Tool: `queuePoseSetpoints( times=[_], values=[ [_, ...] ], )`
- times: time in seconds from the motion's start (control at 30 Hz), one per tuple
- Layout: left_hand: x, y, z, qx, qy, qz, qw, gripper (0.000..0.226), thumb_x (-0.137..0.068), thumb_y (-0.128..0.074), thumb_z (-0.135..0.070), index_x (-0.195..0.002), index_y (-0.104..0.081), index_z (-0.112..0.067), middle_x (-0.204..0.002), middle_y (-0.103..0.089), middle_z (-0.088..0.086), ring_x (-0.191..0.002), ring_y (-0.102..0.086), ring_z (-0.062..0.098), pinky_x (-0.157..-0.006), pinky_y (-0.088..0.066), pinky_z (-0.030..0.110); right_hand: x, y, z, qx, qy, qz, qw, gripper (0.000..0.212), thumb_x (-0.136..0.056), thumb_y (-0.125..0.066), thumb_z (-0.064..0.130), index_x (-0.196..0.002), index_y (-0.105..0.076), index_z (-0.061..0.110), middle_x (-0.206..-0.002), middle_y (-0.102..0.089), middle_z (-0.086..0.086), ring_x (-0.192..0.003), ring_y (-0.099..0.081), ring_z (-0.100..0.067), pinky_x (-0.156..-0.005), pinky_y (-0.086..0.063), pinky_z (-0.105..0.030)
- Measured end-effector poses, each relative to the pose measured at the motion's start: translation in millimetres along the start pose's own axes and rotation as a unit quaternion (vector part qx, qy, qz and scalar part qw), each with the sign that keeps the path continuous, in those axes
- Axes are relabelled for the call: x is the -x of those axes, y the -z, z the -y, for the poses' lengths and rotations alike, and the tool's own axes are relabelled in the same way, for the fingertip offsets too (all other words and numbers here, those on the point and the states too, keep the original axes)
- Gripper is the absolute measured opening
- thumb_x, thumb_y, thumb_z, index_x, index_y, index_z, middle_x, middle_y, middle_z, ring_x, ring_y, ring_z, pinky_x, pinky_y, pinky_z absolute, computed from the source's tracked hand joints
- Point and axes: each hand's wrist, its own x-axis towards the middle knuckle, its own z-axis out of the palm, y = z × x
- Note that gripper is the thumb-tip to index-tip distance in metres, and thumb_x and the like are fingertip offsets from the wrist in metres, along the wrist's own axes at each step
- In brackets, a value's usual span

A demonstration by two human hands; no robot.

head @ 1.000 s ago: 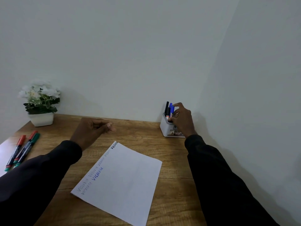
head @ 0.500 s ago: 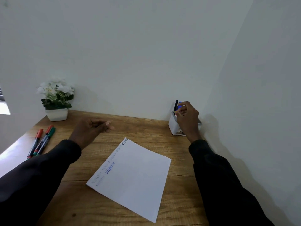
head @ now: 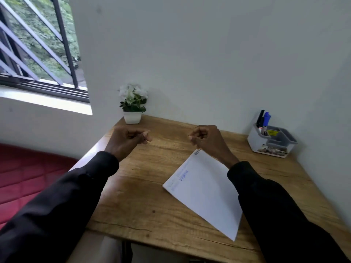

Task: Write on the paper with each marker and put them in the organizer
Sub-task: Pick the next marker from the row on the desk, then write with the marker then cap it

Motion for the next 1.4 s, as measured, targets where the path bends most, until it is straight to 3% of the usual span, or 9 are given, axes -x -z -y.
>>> queuePoseSetpoints(
  times=[0.1, 0.23, 0.4, 0.6, 0.77, 0.9, 1.03, 1.23, 1.4],
  values=[
    [10.0, 20.0, 3.4, -0.016, -0.005, -0.014, 1.000, 0.013, -0.087, -0.069, -0.009, -0.096, -0.075, 0.000, -0.086, -0.077, 0.012, -0.077, -0.072, 0.019, -0.070, -0.057, 0.019, -5.8, -24.9, 7.2, 0.002, 0.012, 0.039, 0.999, 0.004, -0.092, -0.078, 0.006, -0.095, -0.078, 0.004, -0.081, -0.078, -0.011, -0.063, -0.070, -0.008, -0.061, -0.056, -0.019],
    [13.5, 44.0, 14.0, -0.004, 0.039, -0.054, 0.998, 0.011, -0.086, -0.072, -0.010, -0.094, -0.076, -0.004, -0.086, -0.077, 0.009, -0.082, -0.072, 0.017, -0.078, -0.059, 0.024, -18.4, -58.5, 15.1, 0.032, 0.041, 0.078, 0.996, 0.003, -0.091, -0.079, 0.008, -0.094, -0.078, 0.010, -0.079, -0.077, -0.002, -0.064, -0.069, -0.005, -0.062, -0.053, -0.017],
    [13.0, 67.3, 25.3, -0.004, 0.075, -0.106, 0.992, 0.017, -0.083, -0.074, -0.008, -0.100, -0.074, -0.003, -0.080, -0.077, 0.006, -0.068, -0.069, 0.005, -0.065, -0.055, 0.016, -37.7, -99.2, 29.2, 0.075, 0.090, 0.117, 0.986, 0.006, -0.090, -0.080, 0.008, -0.090, -0.079, 0.014, -0.076, -0.074, 0.005, -0.063, -0.066, 0.000, -0.066, -0.051, -0.013],
    [16.9, 82.4, 36.2, -0.008, 0.086, -0.126, 0.988, 0.015, -0.083, -0.075, -0.009, -0.097, -0.074, -0.006, -0.079, -0.077, 0.009, -0.070, -0.070, 0.016, -0.067, -0.058, 0.020, -54.8, -145.3, 51.6, 0.155, 0.149, 0.192, 0.957, 0.009, -0.095, -0.074, 0.015, -0.103, -0.078, 0.015, -0.091, -0.069, 0.006, -0.079, -0.060, -0.002, -0.073, -0.050, -0.021],
    [19.9, 85.7, 40.8, -0.009, 0.094, -0.120, 0.988, 0.023, -0.083, -0.075, -0.012, -0.104, -0.072, -0.002, -0.082, -0.077, 0.009, -0.071, -0.072, 0.014, -0.067, -0.056, 0.017, -60.4, -172.2, 67.9, 0.207, 0.199, 0.215, 0.933, 0.017, -0.098, -0.068, 0.012, -0.113, -0.074, 0.012, -0.103, -0.073, -0.005, -0.089, -0.066, -0.016, -0.077, -0.057, -0.035],
    [20.6, 85.9, 43.0, -0.003, 0.099, -0.108, 0.989, 0.026, -0.084, -0.074, -0.012, -0.107, -0.071, 0.000, -0.084, -0.077, 0.010, -0.073, -0.072, 0.011, -0.069, -0.056, 0.017, -58.5, -183.0, 72.6, 0.248, 0.193, 0.238, 0.919, 0.018, -0.105, -0.058, 0.020, -0.116, -0.068, 0.012, -0.111, -0.069, -0.008, -0.096, -0.065, -0.021, -0.079, -0.058, -0.043],
    [19.3, 85.4, 43.8, 0.001, 0.097, -0.093, 0.991, 0.029, -0.084, -0.074, -0.012, -0.109, -0.070, 0.002, -0.086, -0.077, 0.011, -0.073, -0.072, 0.009, -0.068, -0.055, 0.016, -51.4, -177.6, 69.8, 0.289, 0.168, 0.241, 0.911, 0.019, -0.108, -0.049, 0.028, -0.114, -0.062, 0.014, -0.108, -0.058, -0.004, -0.096, -0.054, -0.016, -0.078, -0.050, -0.036],
    [16.7, 76.4, 39.3, 0.004, 0.090, -0.072, 0.993, 0.025, -0.085, -0.073, -0.009, -0.108, -0.072, 0.001, -0.085, -0.077, 0.009, -0.073, -0.071, 0.004, -0.065, -0.052, 0.012, -38.8, -151.0, 57.1, 0.321, 0.118, 0.210, 0.916, 0.008, -0.099, -0.065, 0.026, -0.096, -0.058, 0.023, -0.103, -0.063, -0.001, -0.090, -0.055, -0.015, -0.067, -0.042, -0.026],
    [12.2, 57.5, 33.7, -0.045, 0.081, -0.030, 0.995, 0.026, -0.080, -0.077, -0.010, -0.107, -0.074, -0.010, -0.098, -0.075, 0.005, -0.087, -0.070, 0.009, -0.074, -0.056, 0.015, -22.9, -109.5, 44.1, 0.287, 0.080, 0.163, 0.941, 0.020, -0.092, -0.074, 0.023, -0.111, -0.071, 0.021, -0.098, -0.069, 0.003, -0.085, -0.061, -0.012, -0.073, -0.053, -0.030]
  ],
)
